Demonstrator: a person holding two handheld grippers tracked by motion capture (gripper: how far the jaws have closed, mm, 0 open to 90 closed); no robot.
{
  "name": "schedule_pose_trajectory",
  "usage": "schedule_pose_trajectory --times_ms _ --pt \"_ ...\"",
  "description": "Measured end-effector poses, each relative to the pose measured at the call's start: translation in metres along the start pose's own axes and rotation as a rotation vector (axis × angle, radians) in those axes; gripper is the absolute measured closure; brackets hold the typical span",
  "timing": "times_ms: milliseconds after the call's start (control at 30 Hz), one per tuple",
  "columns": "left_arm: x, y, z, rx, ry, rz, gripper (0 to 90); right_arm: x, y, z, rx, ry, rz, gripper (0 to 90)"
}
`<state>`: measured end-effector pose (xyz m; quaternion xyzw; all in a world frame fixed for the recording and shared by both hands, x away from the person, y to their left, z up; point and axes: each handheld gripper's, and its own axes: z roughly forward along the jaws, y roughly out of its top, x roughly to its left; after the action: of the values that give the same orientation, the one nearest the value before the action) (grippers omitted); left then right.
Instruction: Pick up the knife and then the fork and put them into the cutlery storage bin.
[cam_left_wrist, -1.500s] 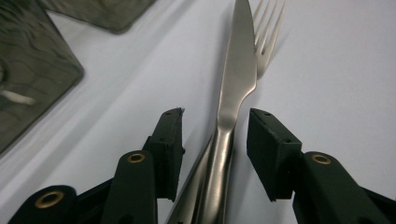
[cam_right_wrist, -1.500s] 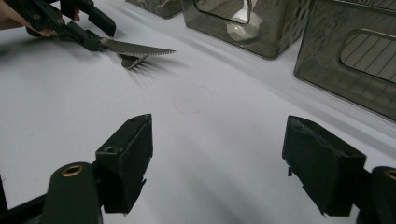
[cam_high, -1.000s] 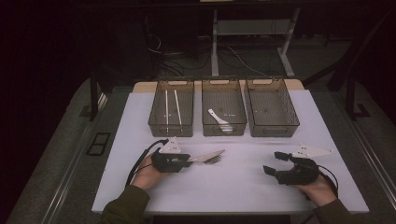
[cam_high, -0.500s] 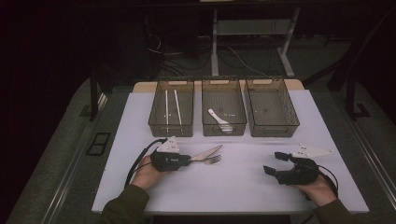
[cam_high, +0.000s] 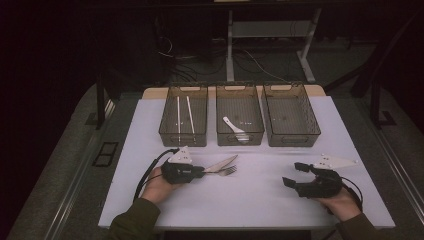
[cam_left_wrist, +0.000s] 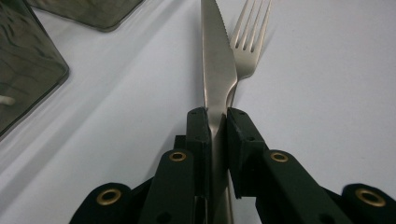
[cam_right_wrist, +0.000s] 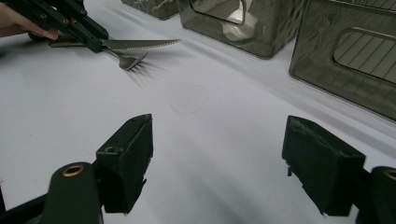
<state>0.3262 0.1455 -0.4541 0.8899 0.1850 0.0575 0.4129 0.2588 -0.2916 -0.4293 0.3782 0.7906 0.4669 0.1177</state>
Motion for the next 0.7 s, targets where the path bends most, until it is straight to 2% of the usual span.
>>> schedule_pose_trajectory --times_ms 367,500,700 --pt "0.002 0.001 -0.006 -0.027 -0.003 -0.022 79.0 0.0 0.0 0.0 -0.002 -0.003 0.001 24.3" --pt "0.0 0.003 -0.008 -0.046 0.005 -0.031 79.0 0.0 0.0 0.0 -0.002 -0.002 0.002 24.3" --pt "-0.004 0.009 -0.011 -0.046 0.028 -0.027 79.1 0.001 0.001 0.0 -0.001 0.009 0.005 24.6"
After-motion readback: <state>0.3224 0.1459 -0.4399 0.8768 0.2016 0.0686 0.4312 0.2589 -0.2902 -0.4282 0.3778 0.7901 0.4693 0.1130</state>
